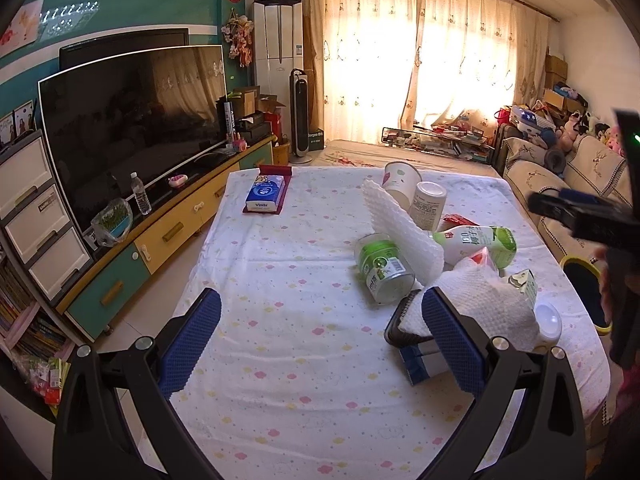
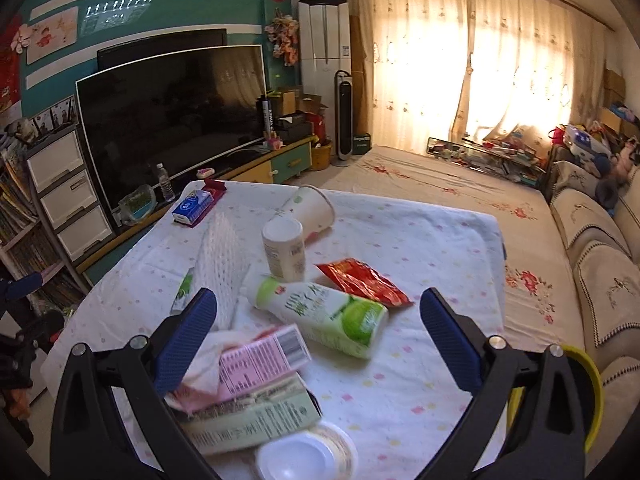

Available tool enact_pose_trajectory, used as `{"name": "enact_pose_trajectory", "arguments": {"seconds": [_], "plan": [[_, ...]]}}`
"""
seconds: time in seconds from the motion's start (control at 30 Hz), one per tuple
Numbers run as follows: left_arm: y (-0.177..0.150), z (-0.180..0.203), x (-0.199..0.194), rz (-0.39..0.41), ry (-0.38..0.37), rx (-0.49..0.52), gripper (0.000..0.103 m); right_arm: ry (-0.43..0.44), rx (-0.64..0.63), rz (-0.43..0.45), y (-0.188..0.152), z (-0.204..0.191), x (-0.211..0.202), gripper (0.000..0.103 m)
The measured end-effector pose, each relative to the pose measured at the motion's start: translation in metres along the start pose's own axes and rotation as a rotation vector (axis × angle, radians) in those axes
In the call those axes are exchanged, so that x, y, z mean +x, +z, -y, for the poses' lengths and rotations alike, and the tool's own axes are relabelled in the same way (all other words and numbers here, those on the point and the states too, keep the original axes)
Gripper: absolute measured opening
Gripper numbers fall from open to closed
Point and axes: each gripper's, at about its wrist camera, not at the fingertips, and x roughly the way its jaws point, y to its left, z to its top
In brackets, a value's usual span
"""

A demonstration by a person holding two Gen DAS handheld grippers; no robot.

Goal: Collect trash
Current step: 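Reach the right tool to the small white cap and close on it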

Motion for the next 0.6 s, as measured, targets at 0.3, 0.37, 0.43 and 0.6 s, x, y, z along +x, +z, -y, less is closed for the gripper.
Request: {"name": "enact_pose_trajectory", "arguments": {"seconds": [0.3, 0.37, 0.43, 0.6], "plan": [[0.004, 0.001, 0.016, -0.016, 0.001, 0.01, 0.099, 0.092, 0.008, -0.236, 0.047, -0.01, 0.109, 0.079], [0.005, 0.0, 0.018, -0.018, -0.002, 0.01, 0.099, 0.088, 0.011, -0.266, 0.048, -0.011, 0.124, 0.078], [0.005, 0.0, 0.02, -0.02, -0.003, 0.011, 0.099, 0.095, 0.018, -0.289, 0.047, -0.013, 0.134, 0.077], [0.006, -0.001, 0.026, -0.028, -0.009, 0.012, 0.099, 0.107, 0.035, -0.343, 0.049, -0.011, 0.16, 0.07]]}}
